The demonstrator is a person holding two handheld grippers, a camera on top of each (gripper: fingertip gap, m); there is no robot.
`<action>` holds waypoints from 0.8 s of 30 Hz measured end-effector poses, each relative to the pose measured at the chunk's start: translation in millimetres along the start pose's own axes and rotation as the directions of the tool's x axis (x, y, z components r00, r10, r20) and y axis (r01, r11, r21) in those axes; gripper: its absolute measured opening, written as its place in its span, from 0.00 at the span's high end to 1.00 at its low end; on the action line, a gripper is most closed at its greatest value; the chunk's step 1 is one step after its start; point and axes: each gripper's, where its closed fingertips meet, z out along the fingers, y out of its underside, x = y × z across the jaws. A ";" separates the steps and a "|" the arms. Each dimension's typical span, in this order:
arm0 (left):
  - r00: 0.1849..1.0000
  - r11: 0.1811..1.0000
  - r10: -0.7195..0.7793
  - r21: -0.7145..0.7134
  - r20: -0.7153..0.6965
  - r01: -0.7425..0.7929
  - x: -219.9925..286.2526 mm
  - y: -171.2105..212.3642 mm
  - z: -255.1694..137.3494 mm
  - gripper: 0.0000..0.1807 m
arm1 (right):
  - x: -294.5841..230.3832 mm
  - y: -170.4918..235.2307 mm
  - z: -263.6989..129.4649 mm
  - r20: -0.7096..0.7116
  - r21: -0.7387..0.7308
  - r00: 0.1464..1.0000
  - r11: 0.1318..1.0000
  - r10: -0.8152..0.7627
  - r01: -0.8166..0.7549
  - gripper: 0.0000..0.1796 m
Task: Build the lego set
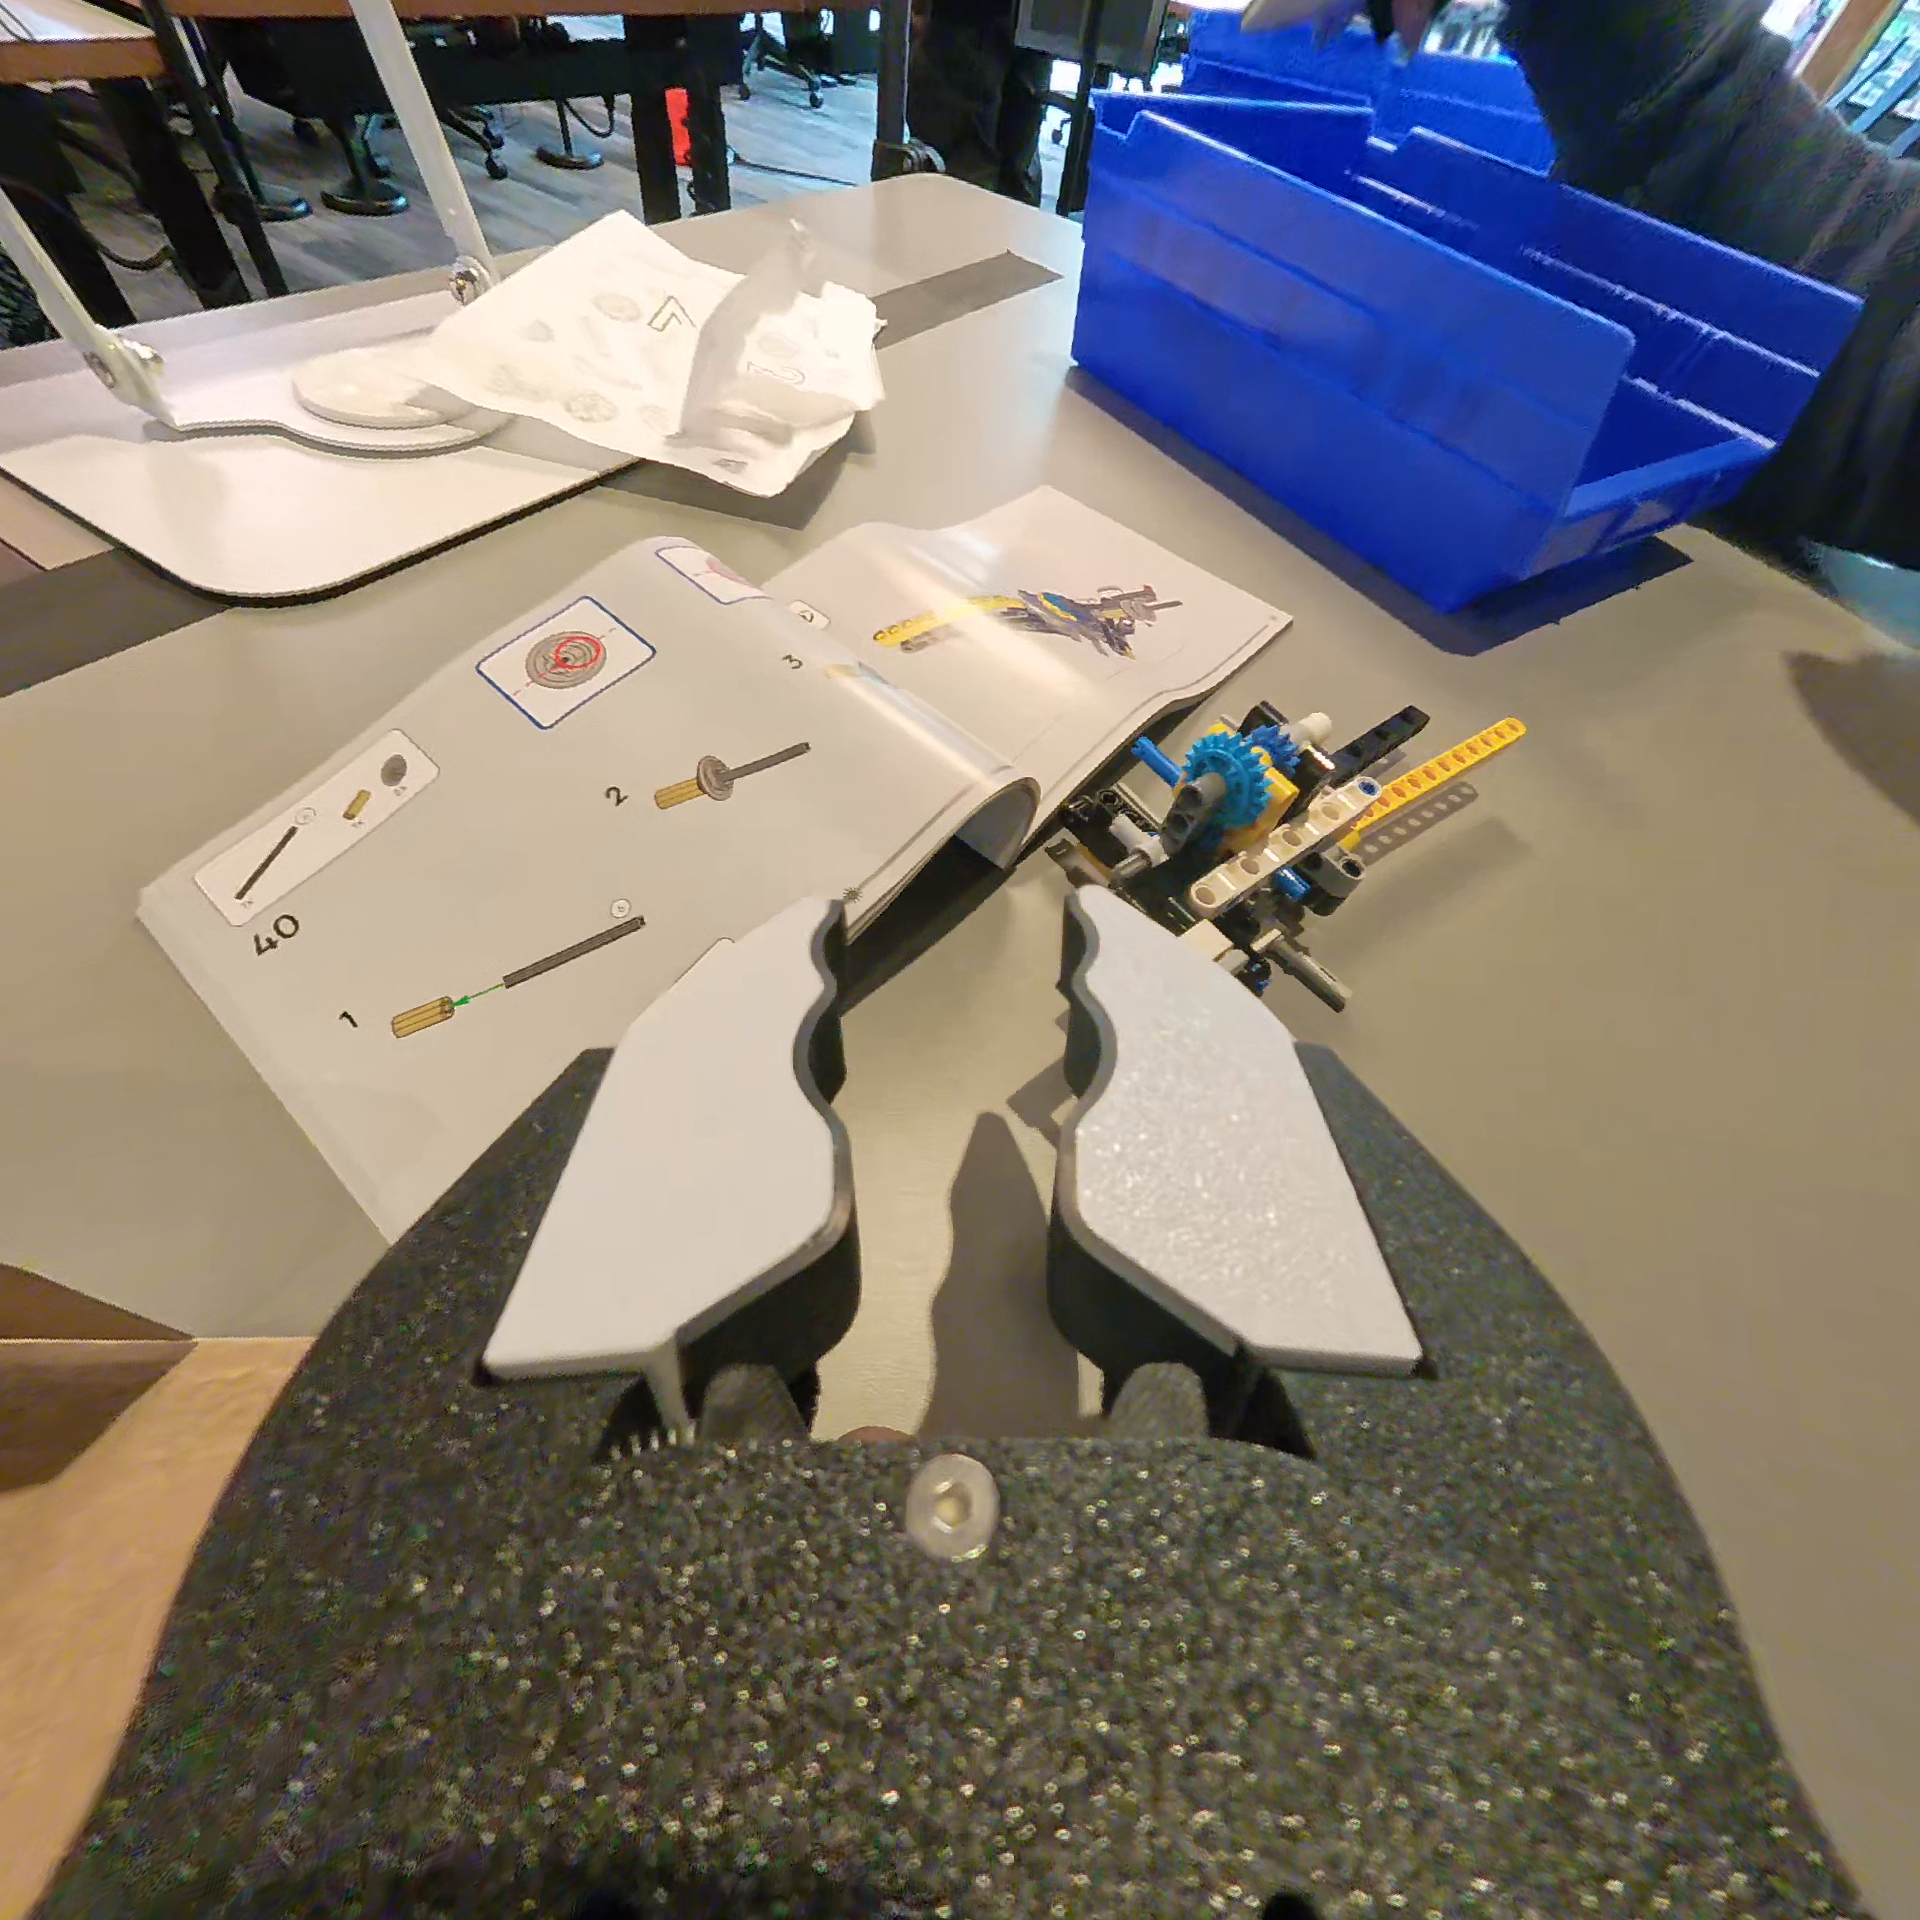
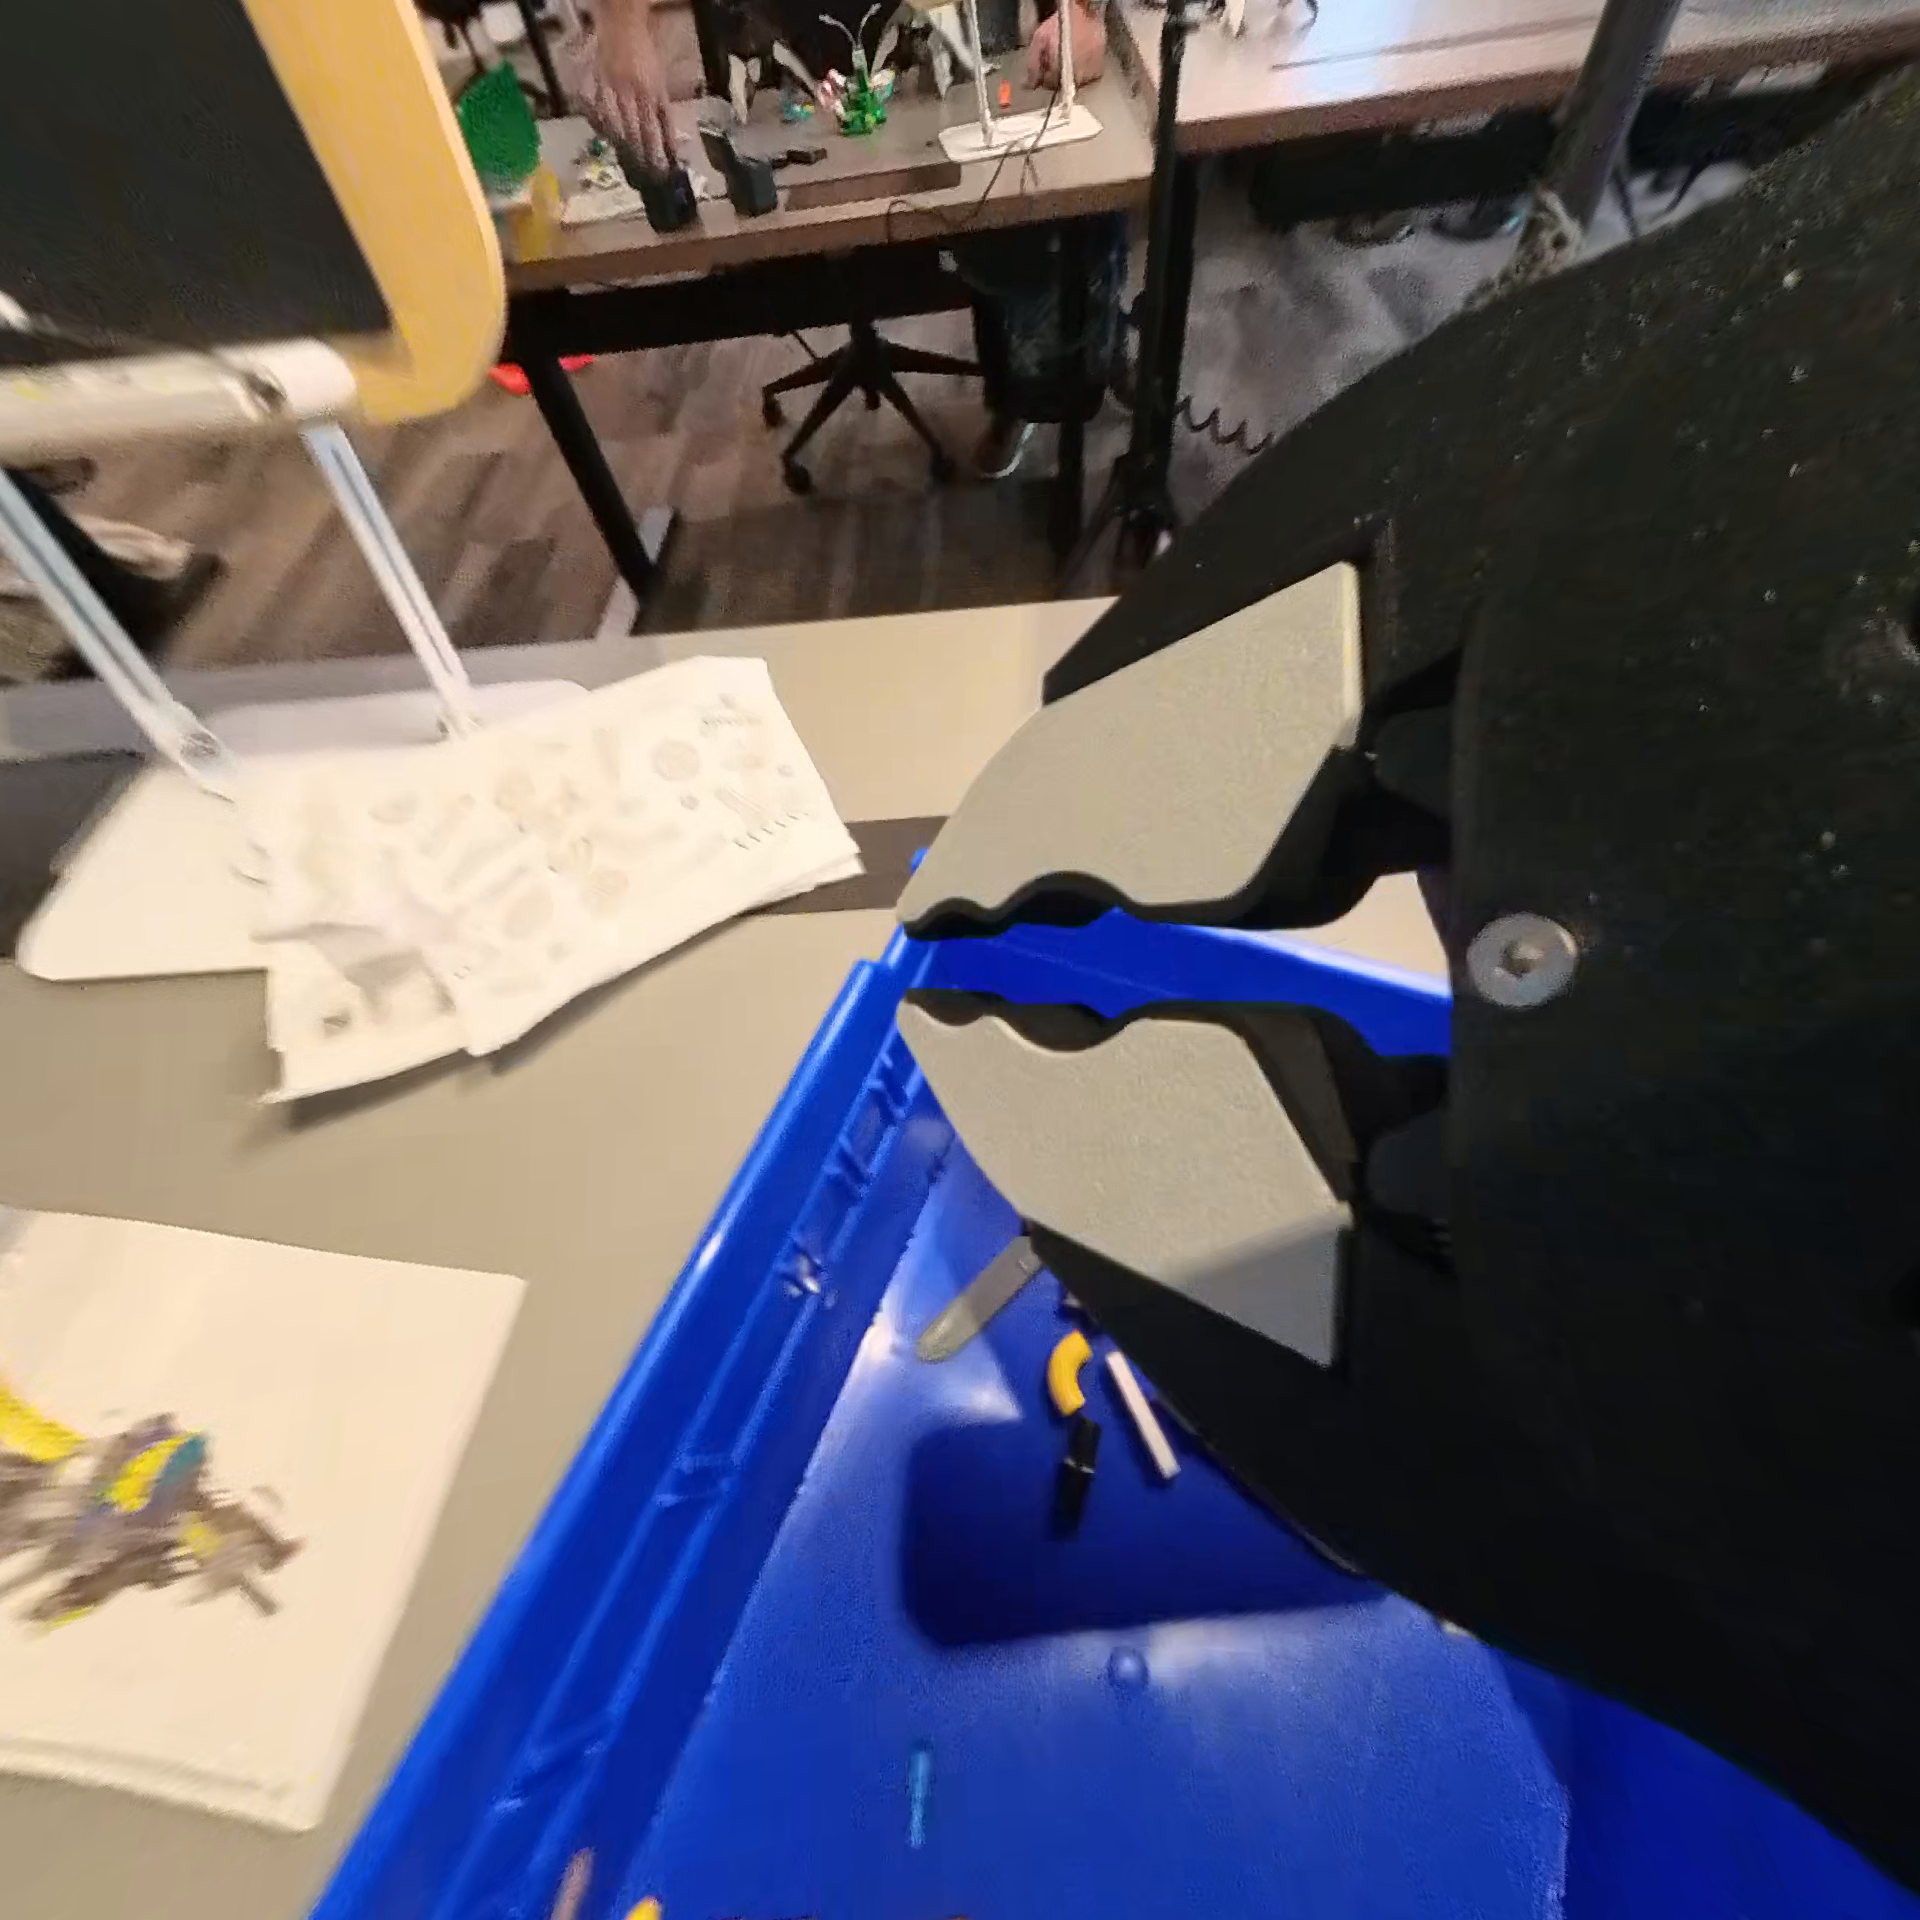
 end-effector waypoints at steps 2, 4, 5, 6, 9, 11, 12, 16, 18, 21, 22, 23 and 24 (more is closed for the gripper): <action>1.000 1.000 -0.003 0.006 0.010 0.003 -1.0 -0.7 -0.3 0.78 | 13.2 -0.6 -5.5 -0.023 0.050 0.999 0.998 0.038 -0.037 0.95; 1.000 1.000 -0.008 0.010 0.021 0.008 -2.4 -1.1 -0.7 0.78 | 29.8 7.8 -6.8 -0.068 0.065 0.995 0.996 0.072 -0.068 0.95; 1.000 1.000 -0.010 0.010 0.026 0.010 -3.0 -1.1 -0.6 0.78 | 38.9 13.8 -6.1 -0.093 0.072 0.991 0.993 0.097 -0.090 0.95; 0.999 1.000 -0.012 0.009 0.031 0.011 -3.7 -1.1 -0.4 0.78 | 47.0 19.6 -4.9 -0.110 0.085 0.986 0.990 0.122 -0.113 0.95; 0.999 1.000 -0.019 0.008 0.046 0.018 -5.6 -0.8 0.0 0.78 | 66.1 38.0 1.2 -0.121 0.131 0.969 0.971 0.215 -0.199 0.95; 0.998 1.000 -0.021 0.009 0.056 0.021 -6.7 -1.0 0.0 0.78 | 75.9 50.1 4.8 -0.116 0.160 0.957 0.956 0.266 -0.246 0.95; 0.998 1.000 -0.024 0.010 0.061 0.023 -7.3 -1.1 0.0 0.78 | 80.7 54.4 6.3 -0.109 0.189 0.949 0.943 0.296 -0.273 0.95; 0.996 0.999 -0.033 0.012 0.077 0.032 -9.7 -1.3 0.0 0.78 | 90.3 67.5 14.6 -0.029 0.295 0.908 0.871 0.418 -0.392 0.95; 0.996 0.999 -0.035 0.011 0.082 0.034 -10.2 -1.2 0.1 0.78 | 89.9 64.7 14.7 0.002 0.333 0.900 0.848 0.436 -0.412 0.95; 0.996 0.999 -0.038 0.008 0.083 0.038 -10.6 -0.8 0.4 0.78 | 84.0 57.8 18.0 0.043 0.346 0.894 0.833 0.446 -0.432 0.95; 0.996 0.999 -0.039 0.008 0.082 0.039 -10.6 -0.8 0.3 0.78 | 82.4 54.7 19.0 0.046 0.346 0.897 0.835 0.440 -0.427 0.95; 0.996 0.999 -0.039 0.009 0.081 0.038 -10.4 -1.0 0.2 0.78 | 80.8 50.1 19.3 0.056 0.356 0.898 0.832 0.437 -0.427 0.95; 0.996 0.999 -0.038 0.010 0.081 0.037 -10.3 -1.0 0.1 0.78 | 79.3 44.8 19.4 0.073 0.368 0.896 0.823 0.438 -0.432 0.95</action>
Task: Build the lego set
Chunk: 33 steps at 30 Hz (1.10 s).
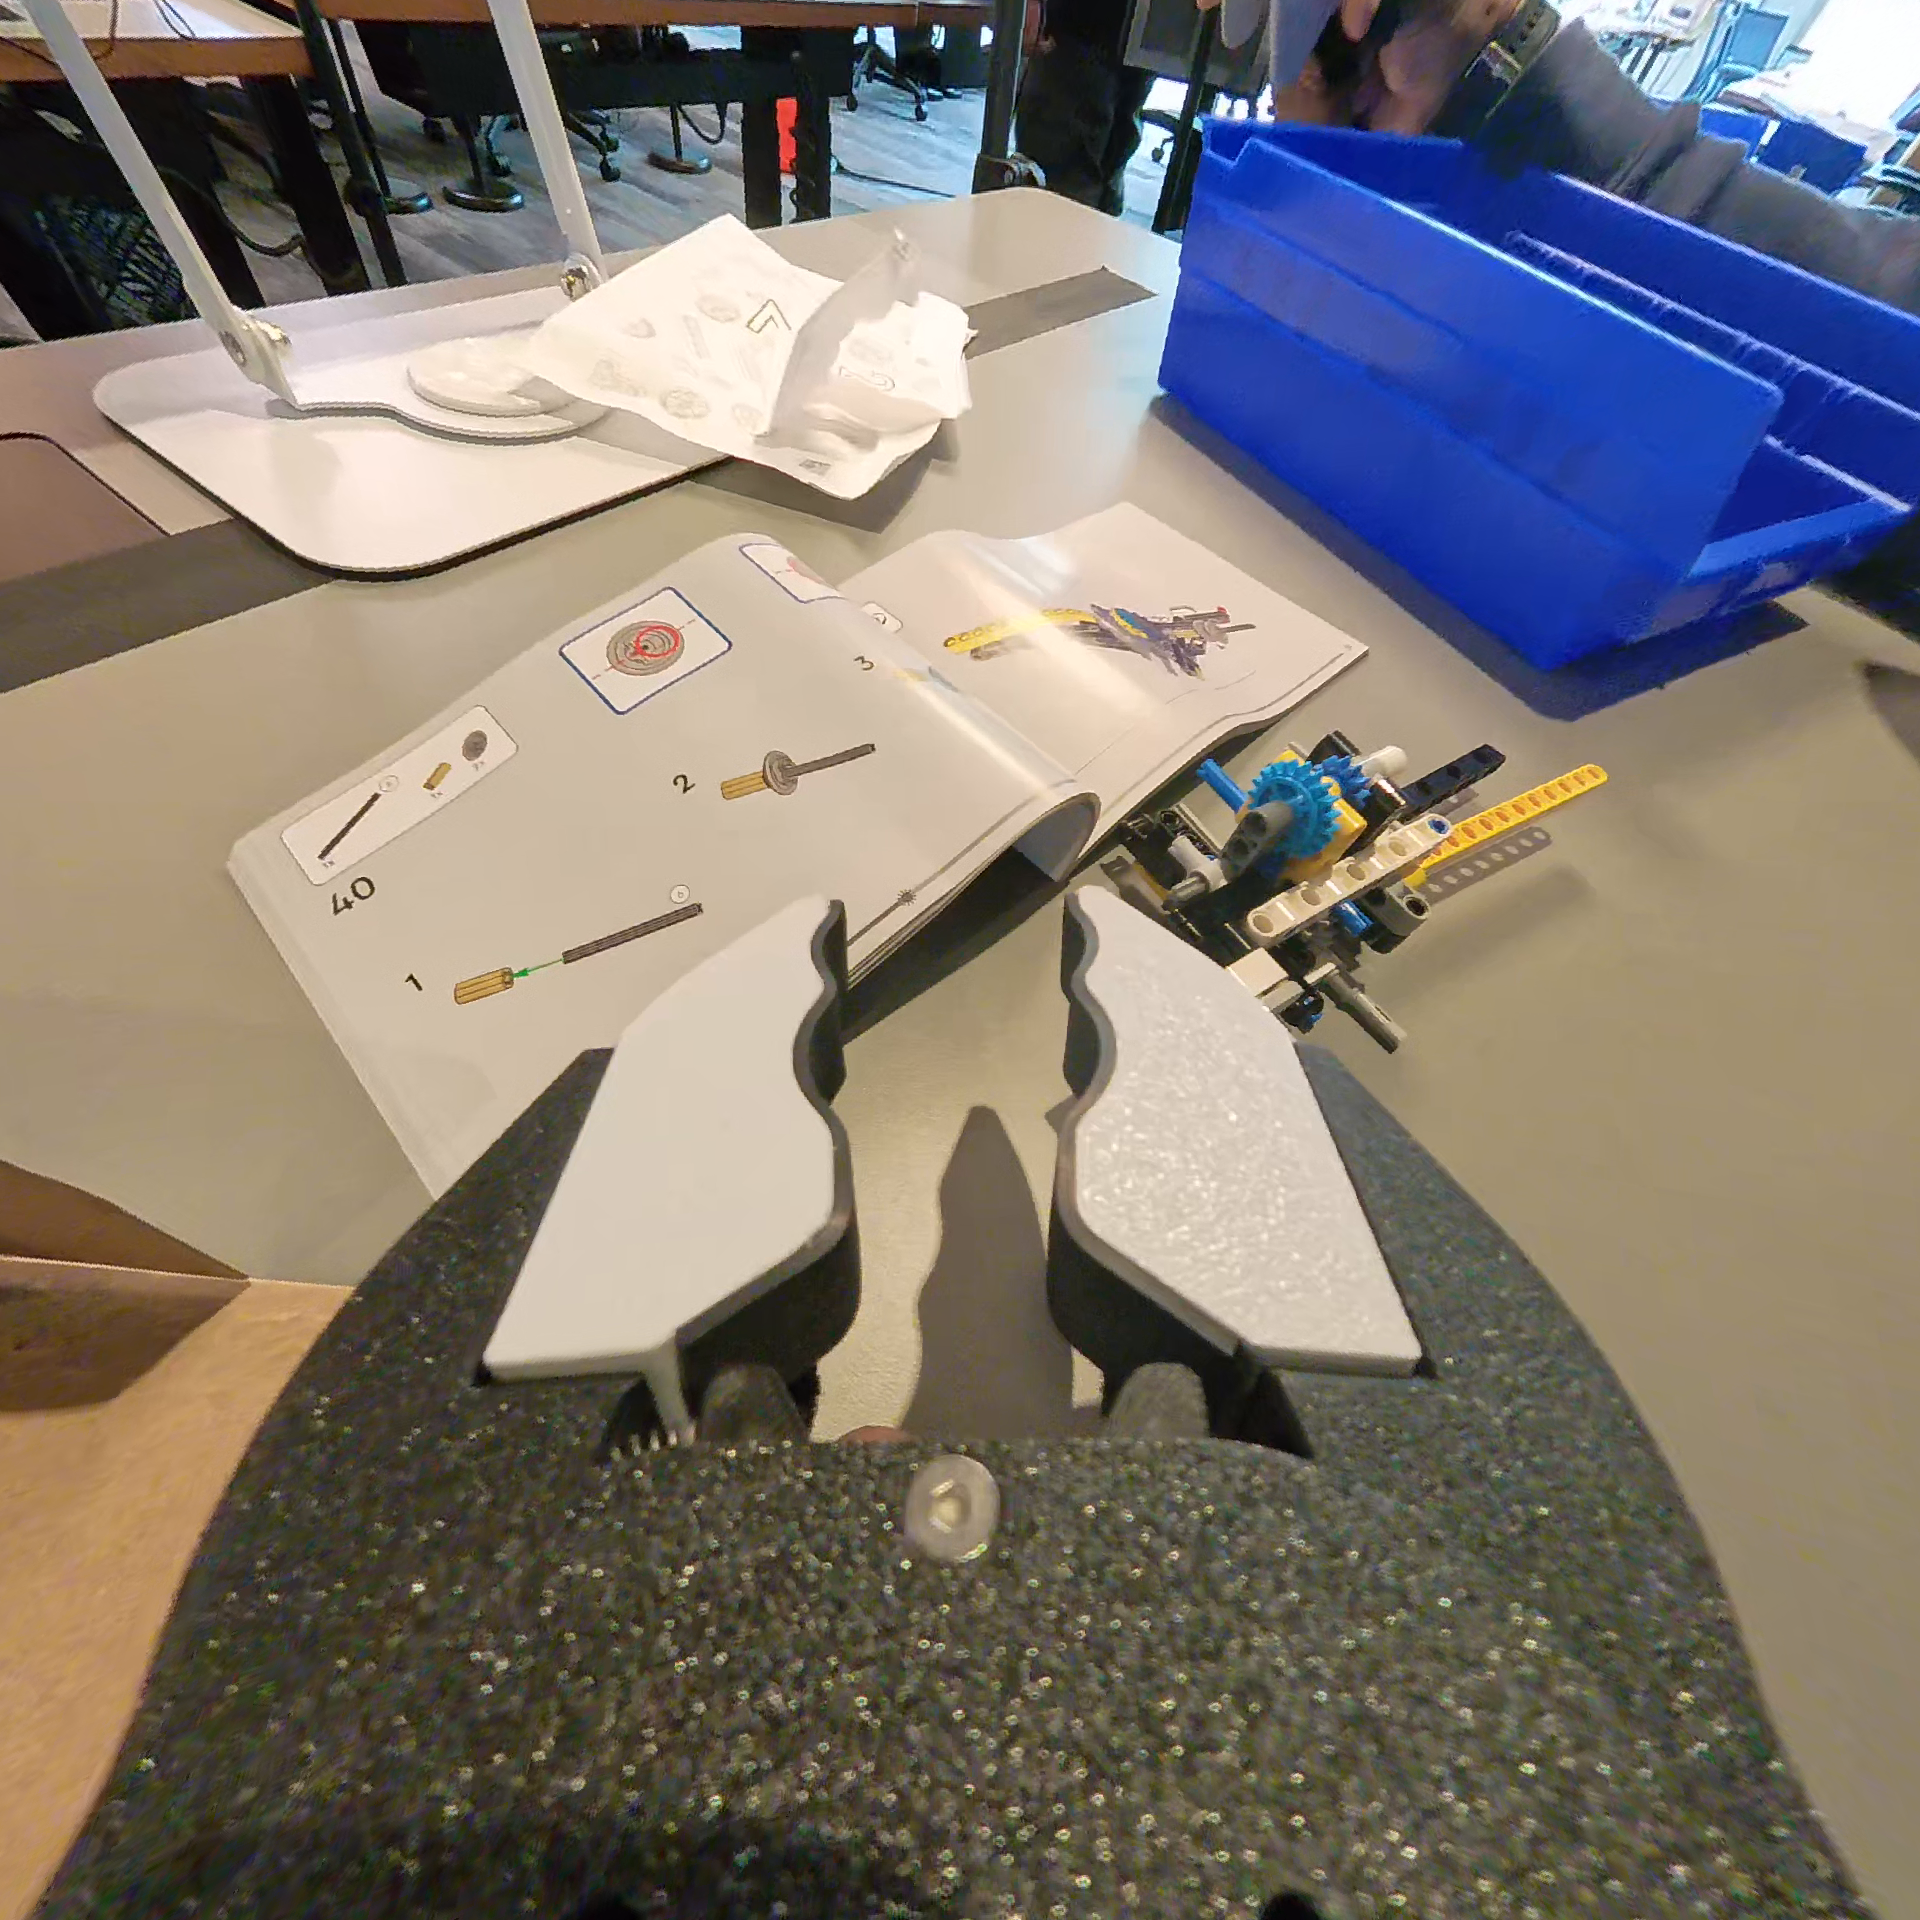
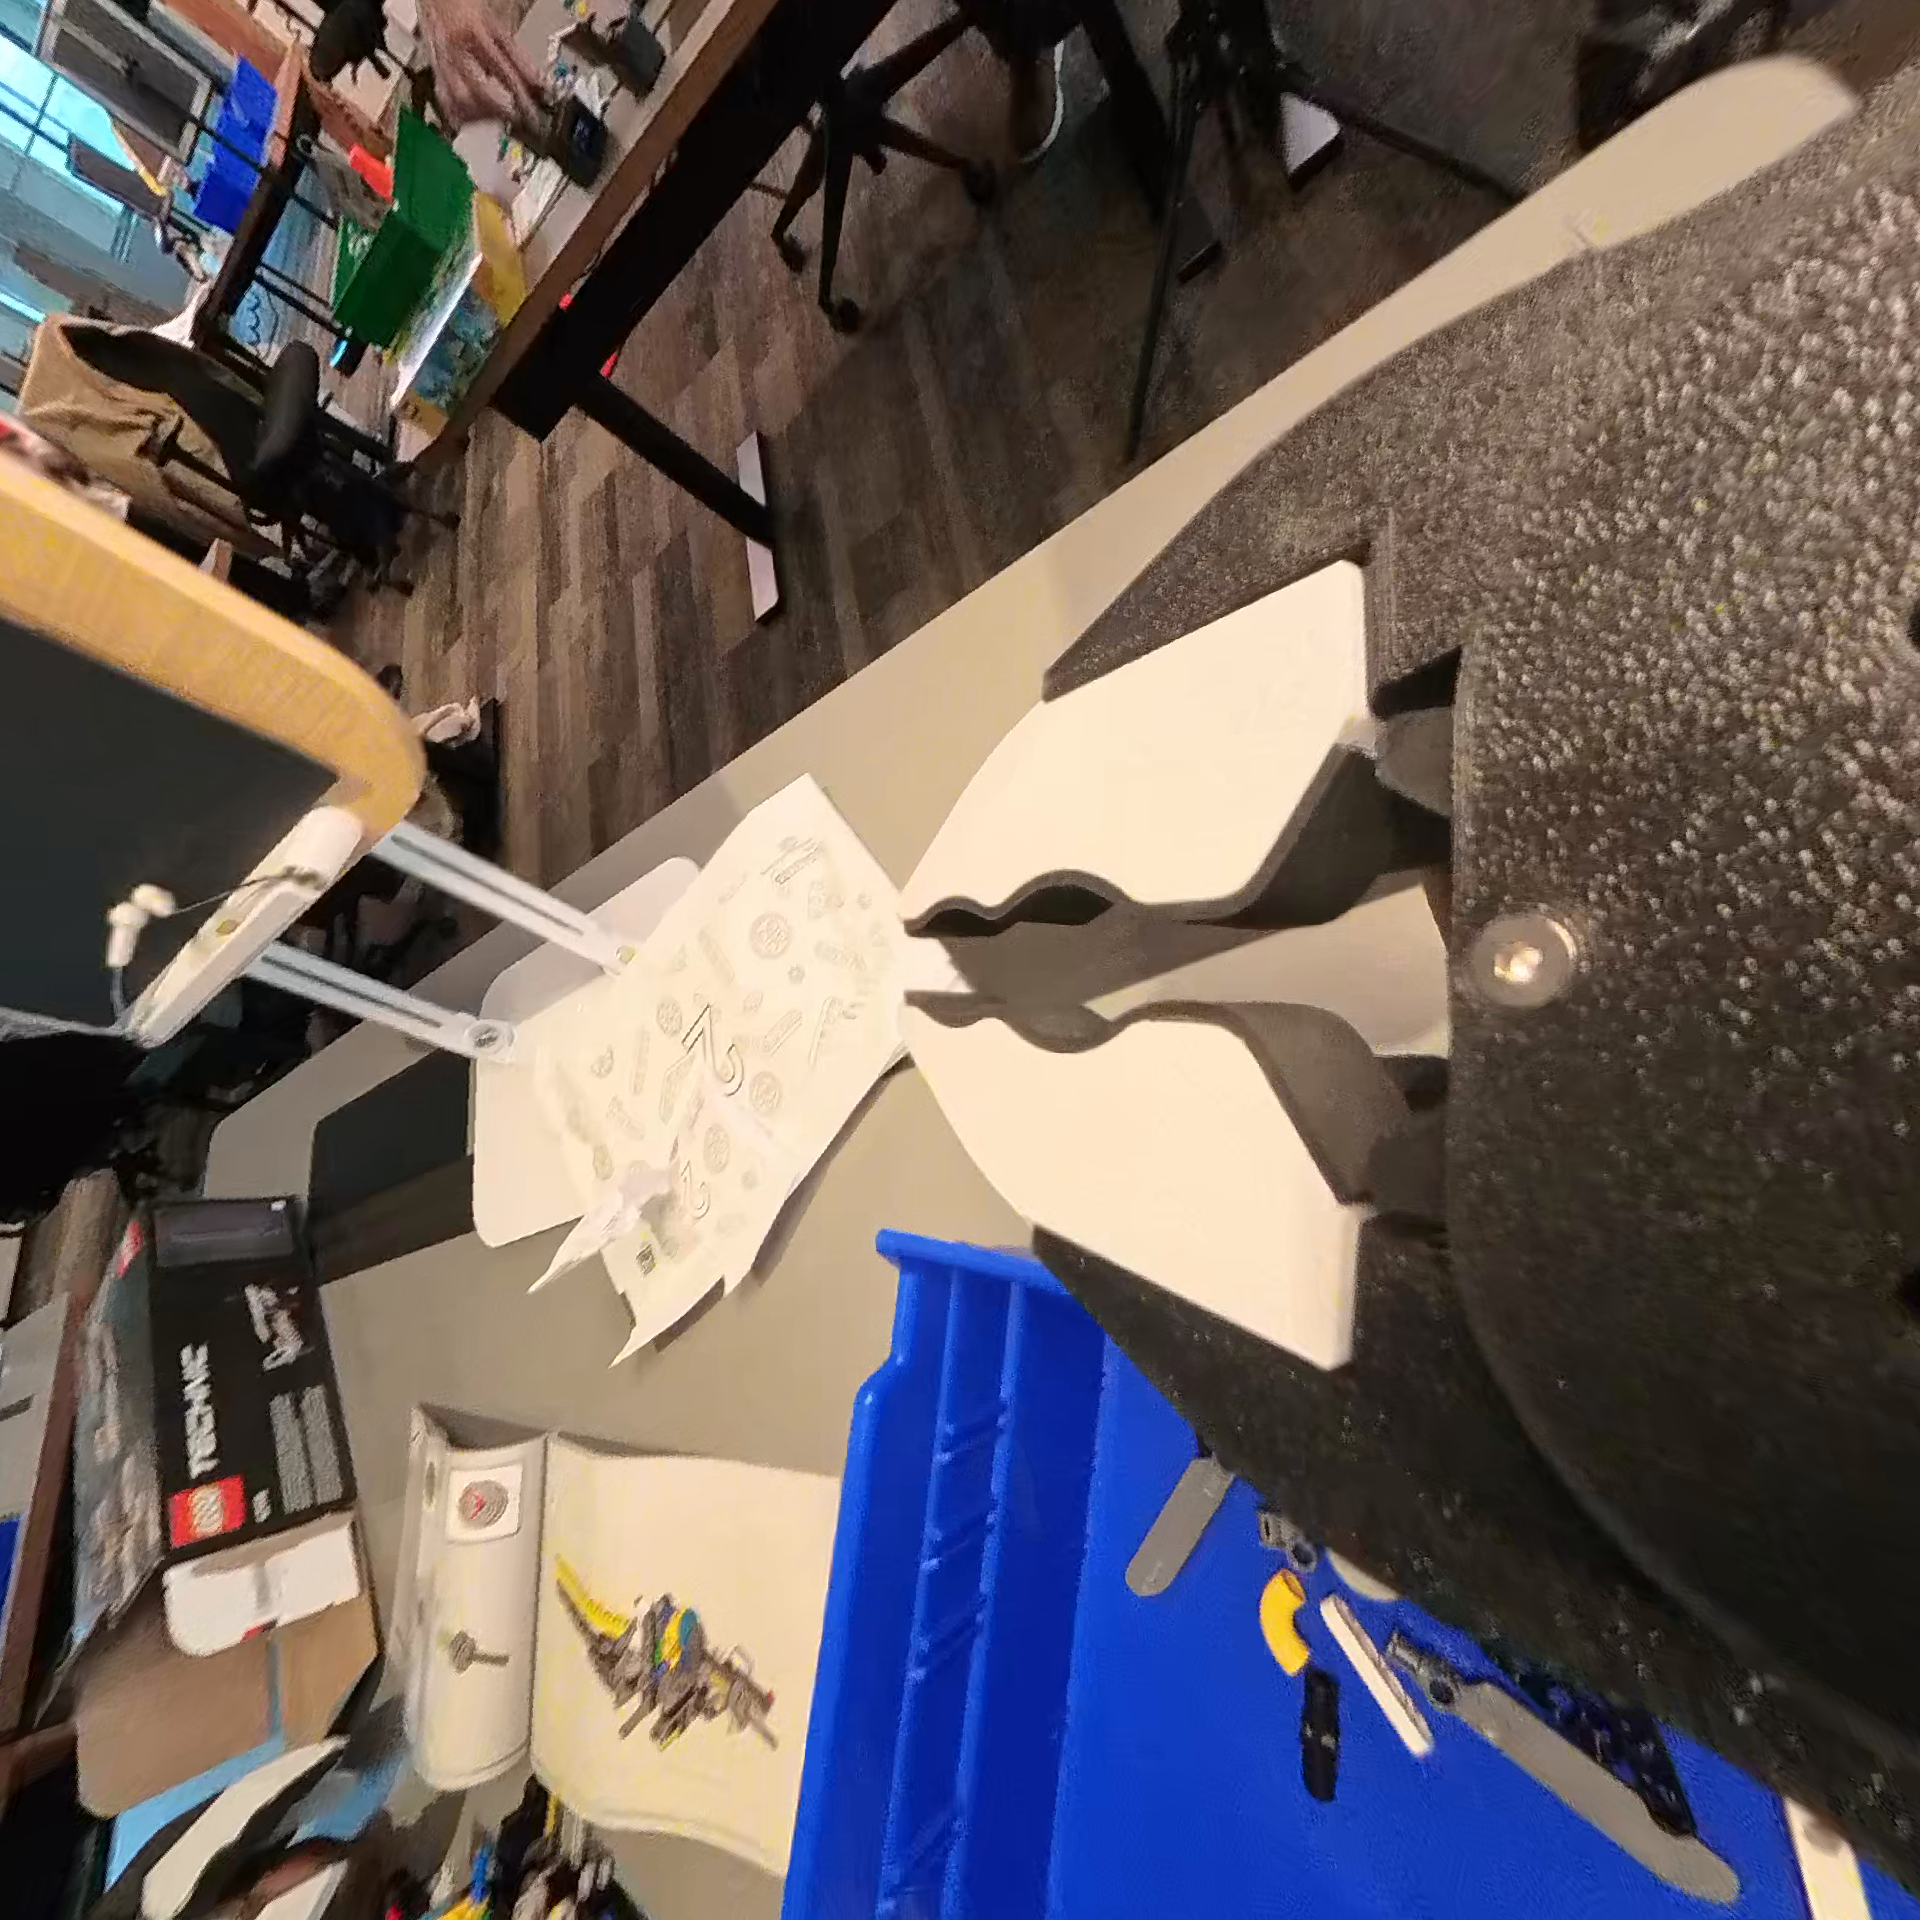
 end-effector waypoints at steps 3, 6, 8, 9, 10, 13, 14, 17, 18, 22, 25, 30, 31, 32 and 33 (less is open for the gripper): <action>1.000 1.000 0.001 -0.001 -0.002 -0.001 0.3 0.1 0.1 0.78 | -9.4 -2.5 7.2 0.038 -0.005 0.999 1.000 0.003 -0.003 0.94; 1.000 1.000 0.005 -0.002 -0.003 -0.005 0.8 0.1 0.2 0.78 | -1.0 4.9 8.3 -0.004 -0.043 1.000 0.999 -0.021 0.021 0.94; 1.000 1.000 0.004 -0.003 -0.005 -0.004 1.0 0.2 0.3 0.78 | 9.7 10.6 5.4 -0.029 -0.043 1.000 0.999 -0.007 0.005 0.94; 1.000 1.000 0.003 -0.004 -0.006 -0.003 1.0 0.3 0.4 0.78 | 17.2 15.7 4.0 -0.049 -0.047 0.999 0.999 0.003 -0.005 0.94; 1.000 1.000 0.002 -0.005 -0.007 -0.002 1.0 0.5 0.6 0.78 | 26.1 22.0 2.9 -0.073 -0.052 0.997 0.999 0.013 -0.017 0.94; 1.000 1.000 0.002 -0.007 -0.007 -0.002 0.9 0.6 0.7 0.78 | 50.5 39.2 2.0 -0.133 -0.046 0.989 0.996 0.063 -0.070 0.94; 1.000 1.000 0.002 -0.007 -0.006 -0.002 0.9 0.7 0.8 0.78 | 54.0 43.5 2.9 -0.133 -0.048 0.988 0.996 0.074 -0.081 0.94; 1.000 1.000 0.003 -0.009 -0.006 -0.003 0.9 0.8 1.0 0.78 | 56.0 57.2 5.0 -0.118 -0.083 0.990 0.993 0.077 -0.087 0.94; 1.000 1.000 0.004 -0.009 -0.006 -0.004 1.1 0.8 1.0 0.78 | 55.7 61.1 4.5 -0.111 -0.090 0.990 0.991 0.087 -0.097 0.93; 1.000 1.000 -0.002 -0.010 -0.012 0.002 1.1 1.0 1.0 0.78 | 56.3 63.7 6.4 -0.096 -0.054 0.987 0.989 0.131 -0.136 0.93; 1.000 1.000 -0.009 -0.013 -0.010 0.009 0.3 1.3 1.4 0.78 | 61.0 67.0 21.9 -0.104 -0.090 0.990 0.991 0.092 -0.101 0.93; 1.000 1.000 -0.010 -0.022 0.008 0.010 -1.7 2.2 2.4 0.78 | 96.7 67.4 53.6 -0.207 -0.080 0.978 0.996 0.027 -0.045 0.91; 1.000 1.000 -0.012 -0.022 0.012 0.012 -2.3 2.2 2.6 0.78 | 102.9 70.9 58.4 -0.228 -0.082 0.973 0.995 0.032 -0.052 0.90; 1.000 1.000 -0.012 -0.023 0.017 0.012 -2.6 2.3 2.8 0.78 | 106.9 74.8 62.8 -0.245 -0.085 0.969 0.994 0.043 -0.066 0.89; 1.000 1.000 -0.010 -0.025 0.018 0.011 -2.7 2.5 3.1 0.78 | 106.1 79.0 67.2 -0.244 -0.092 0.968 0.993 0.050 -0.075 0.89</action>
